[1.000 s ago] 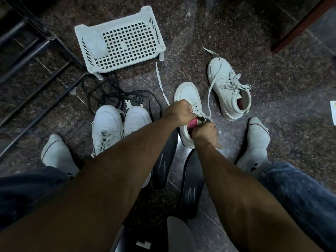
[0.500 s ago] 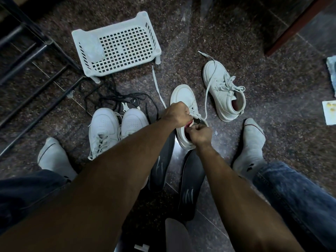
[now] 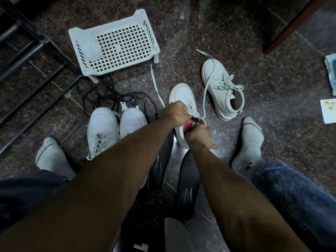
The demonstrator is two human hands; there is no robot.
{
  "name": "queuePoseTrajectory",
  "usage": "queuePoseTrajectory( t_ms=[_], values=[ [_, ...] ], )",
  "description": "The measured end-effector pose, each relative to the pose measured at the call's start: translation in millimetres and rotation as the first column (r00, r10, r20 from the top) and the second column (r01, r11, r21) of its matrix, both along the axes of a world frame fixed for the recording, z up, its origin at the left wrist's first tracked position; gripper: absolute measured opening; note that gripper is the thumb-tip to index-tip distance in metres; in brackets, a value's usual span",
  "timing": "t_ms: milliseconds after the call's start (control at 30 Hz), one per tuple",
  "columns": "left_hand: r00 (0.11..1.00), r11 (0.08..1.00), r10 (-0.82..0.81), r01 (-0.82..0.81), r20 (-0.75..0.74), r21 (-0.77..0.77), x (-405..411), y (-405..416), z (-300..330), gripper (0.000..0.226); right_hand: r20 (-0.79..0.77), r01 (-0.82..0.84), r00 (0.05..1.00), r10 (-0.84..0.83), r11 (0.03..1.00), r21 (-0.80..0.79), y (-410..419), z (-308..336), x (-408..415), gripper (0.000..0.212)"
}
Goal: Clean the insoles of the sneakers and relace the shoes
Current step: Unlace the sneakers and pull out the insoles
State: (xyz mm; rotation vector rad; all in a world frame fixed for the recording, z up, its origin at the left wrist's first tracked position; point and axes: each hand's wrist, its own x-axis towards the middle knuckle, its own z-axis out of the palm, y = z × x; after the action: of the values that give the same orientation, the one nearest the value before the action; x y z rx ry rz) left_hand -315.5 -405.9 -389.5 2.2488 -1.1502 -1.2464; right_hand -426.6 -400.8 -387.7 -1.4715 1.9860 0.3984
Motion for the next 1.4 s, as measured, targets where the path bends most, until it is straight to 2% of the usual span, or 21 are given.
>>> queuePoseTrajectory(
  t_ms=[67,133,233,300,367,467,733,867,967,1067,1200,1300,1400],
  values=[
    [1.000,1.000,-0.011,0.011,-0.001,-0.004,0.3,-0.4,-0.2,0.043,0.059,0.041,0.997,-0.040,0.999,-0.020,0.2,-4.7,-2.4,0.040],
    [1.000,1.000,-0.017,0.017,0.009,-0.009,1.0,-0.9,0.3,0.043,0.182,0.136,0.975,-0.126,0.990,-0.043,1.8,-10.1,-5.7,0.045],
    [1.000,1.000,-0.010,0.010,0.027,-0.010,0.3,0.1,1.7,0.043,0.321,0.210,0.931,-0.174,0.974,-0.080,6.7,0.7,-6.5,0.027],
    [0.999,1.000,-0.004,0.004,0.035,-0.003,-0.4,-0.1,3.2,0.043,0.294,0.120,0.954,-0.063,0.976,-0.179,9.3,14.2,-8.6,0.024],
    [0.999,1.000,-0.007,0.006,0.051,0.011,-1.3,-0.4,6.2,0.042,0.175,-0.033,0.981,0.087,0.957,-0.289,10.8,19.8,-10.0,0.027],
    [0.998,1.000,-0.013,0.012,0.054,0.026,-1.6,-1.0,8.9,0.039,0.080,-0.153,0.976,0.201,0.903,-0.402,10.4,28.0,-5.7,0.025],
    [1.000,0.999,-0.010,0.010,0.005,0.048,0.7,-2.5,9.1,0.044,0.131,-0.094,0.981,0.141,0.947,-0.308,3.7,40.5,-7.3,0.022],
    [1.000,0.998,-0.012,0.012,0.006,0.056,1.2,-3.0,9.8,0.044,0.198,-0.010,0.978,0.068,0.960,-0.281,8.8,40.1,-5.4,0.023],
    [1.000,0.998,-0.013,0.012,0.010,0.066,1.1,-2.9,10.6,0.043,0.255,-0.003,0.966,0.052,0.982,-0.188,12.7,36.1,-3.3,0.022],
    [1.000,0.997,-0.013,0.013,-0.001,0.072,1.1,-2.0,10.7,0.043,0.387,0.072,0.922,-0.022,0.991,-0.115,17.3,24.7,-5.1,0.016],
    [1.000,0.998,0.001,0.000,-0.016,0.070,2.0,-0.9,10.0,0.042,0.454,0.156,0.888,-0.071,0.976,-0.153,15.4,22.1,-13.2,0.011],
    [0.999,0.998,0.003,-0.001,-0.036,0.065,3.0,-0.9,11.2,0.045,0.564,0.291,0.801,-0.201,0.954,-0.074,7.7,23.0,-18.2,0.014],
    [0.997,0.998,-0.007,0.011,-0.072,0.055,4.6,0.1,9.0,0.051,0.586,0.343,0.767,-0.262,0.939,-0.029,-6.4,31.2,-29.0,0.014]
  ],
)
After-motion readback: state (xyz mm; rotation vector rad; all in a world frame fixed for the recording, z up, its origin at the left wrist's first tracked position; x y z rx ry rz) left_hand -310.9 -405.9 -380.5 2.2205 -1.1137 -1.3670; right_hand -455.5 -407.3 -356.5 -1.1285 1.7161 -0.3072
